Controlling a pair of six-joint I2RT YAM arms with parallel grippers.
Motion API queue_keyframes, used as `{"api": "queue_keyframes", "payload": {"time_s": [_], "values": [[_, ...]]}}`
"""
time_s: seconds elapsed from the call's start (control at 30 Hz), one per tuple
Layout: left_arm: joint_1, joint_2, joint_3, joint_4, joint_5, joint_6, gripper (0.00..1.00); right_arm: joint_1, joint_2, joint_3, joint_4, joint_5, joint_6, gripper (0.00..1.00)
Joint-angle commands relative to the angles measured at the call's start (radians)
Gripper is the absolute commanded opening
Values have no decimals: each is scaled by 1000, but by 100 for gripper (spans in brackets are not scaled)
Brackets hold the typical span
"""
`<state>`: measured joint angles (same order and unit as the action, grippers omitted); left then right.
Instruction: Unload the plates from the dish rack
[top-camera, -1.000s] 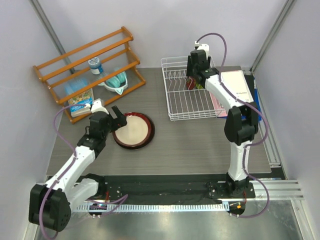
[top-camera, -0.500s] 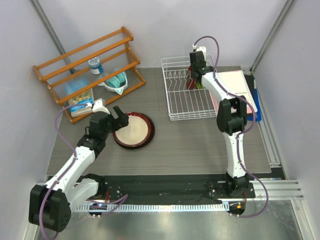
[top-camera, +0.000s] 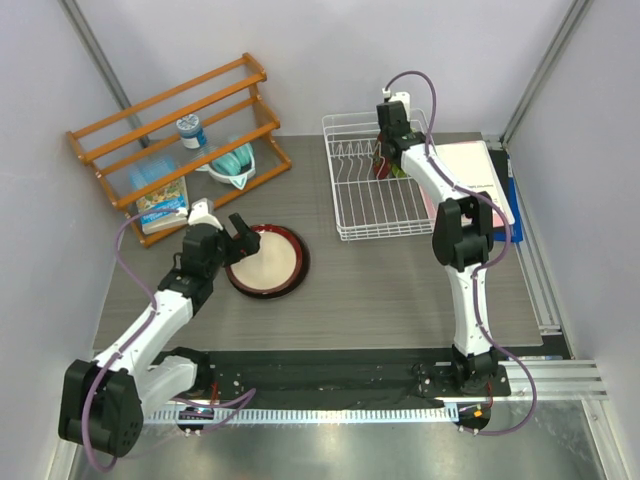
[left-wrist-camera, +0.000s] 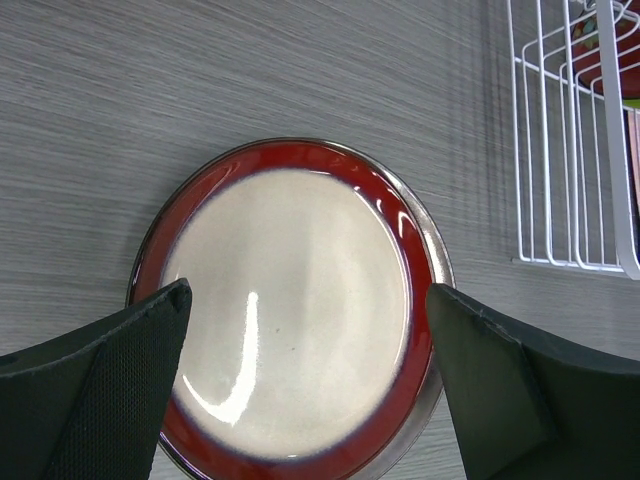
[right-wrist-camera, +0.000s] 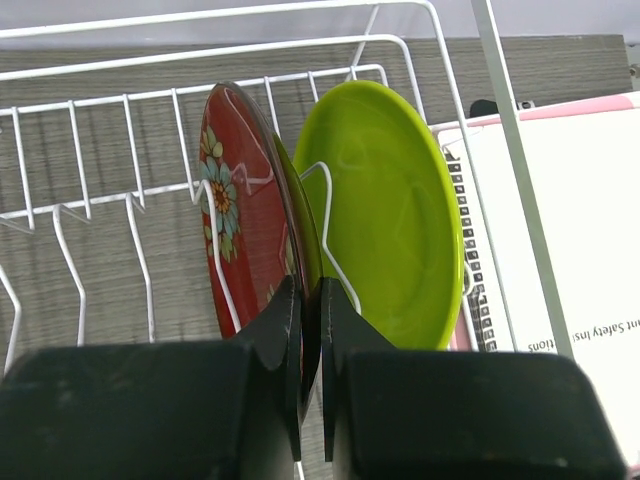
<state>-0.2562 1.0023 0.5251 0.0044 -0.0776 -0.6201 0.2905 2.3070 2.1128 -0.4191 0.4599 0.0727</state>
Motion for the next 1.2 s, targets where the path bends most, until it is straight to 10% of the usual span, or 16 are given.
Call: {"api": "queue_keyframes", "payload": {"time_s": [0.0,0.53,1.17], "values": [[-5,-31,-5,36,15,-4,99,25,-119,-8,55,114,-31,1],[-5,-85,-14,-1,15,-3,99,144,-369,-166,146,425,-174,1],[-28,-30,-37,256,308,-147,100,222,-985,-784,100,-292,294,1]]}}
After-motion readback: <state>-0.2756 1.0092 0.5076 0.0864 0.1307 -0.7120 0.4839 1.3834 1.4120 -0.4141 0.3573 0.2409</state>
